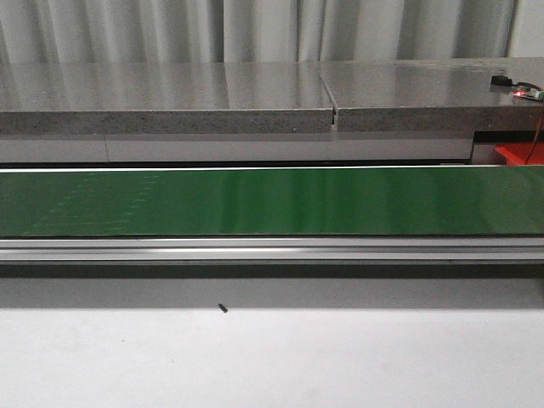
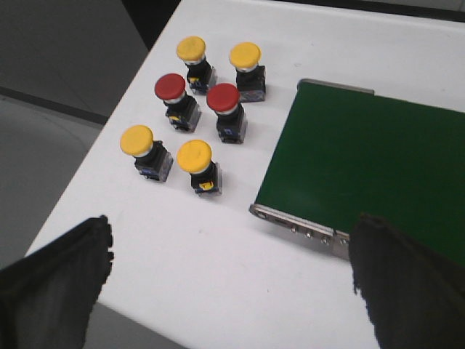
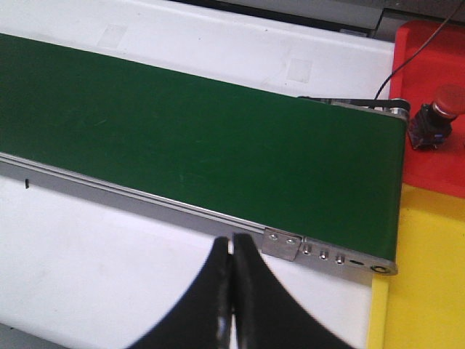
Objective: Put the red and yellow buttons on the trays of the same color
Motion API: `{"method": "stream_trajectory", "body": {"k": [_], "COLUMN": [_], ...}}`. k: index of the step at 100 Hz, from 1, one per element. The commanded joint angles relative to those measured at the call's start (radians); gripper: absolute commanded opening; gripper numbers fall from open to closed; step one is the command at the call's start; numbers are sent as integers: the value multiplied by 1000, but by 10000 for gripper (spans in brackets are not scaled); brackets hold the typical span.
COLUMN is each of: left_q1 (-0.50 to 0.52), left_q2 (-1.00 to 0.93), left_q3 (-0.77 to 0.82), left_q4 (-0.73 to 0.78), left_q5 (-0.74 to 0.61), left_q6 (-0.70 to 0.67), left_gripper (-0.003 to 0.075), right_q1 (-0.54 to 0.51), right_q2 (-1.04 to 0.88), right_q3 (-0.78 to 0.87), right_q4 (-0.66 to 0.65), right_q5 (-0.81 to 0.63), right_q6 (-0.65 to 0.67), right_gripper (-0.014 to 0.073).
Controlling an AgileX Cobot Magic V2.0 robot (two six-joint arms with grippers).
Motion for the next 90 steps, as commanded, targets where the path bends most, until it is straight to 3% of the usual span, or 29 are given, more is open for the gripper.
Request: {"method": "stream_trajectory", "body": {"k": [1, 22, 49, 67, 90], "left_q1": [31, 210, 438, 510, 516], "left_q2": [78, 232, 414, 545, 696], "left_q3": [-97, -207, -232, -232, -232], "left_q4": [54, -69, -158, -226, -246], "left_q5": [-56, -196, -268, -322, -323], "left_q6": [-16, -16, -8, -6, 19], "left_gripper": [640, 640, 640, 640, 640], "right_q1": [2, 2, 2, 2, 2], "right_q2": [-1, -1, -1, -1, -1], "right_q3": [-24, -24, -24, -24, -24], "right_q4": [6, 6, 6, 6, 6], "right_q5": [-64, -64, -64, -64, -64], "right_q6": [0, 0, 0, 0, 0], "right_gripper": [-67, -67, -67, -67, -67]}}
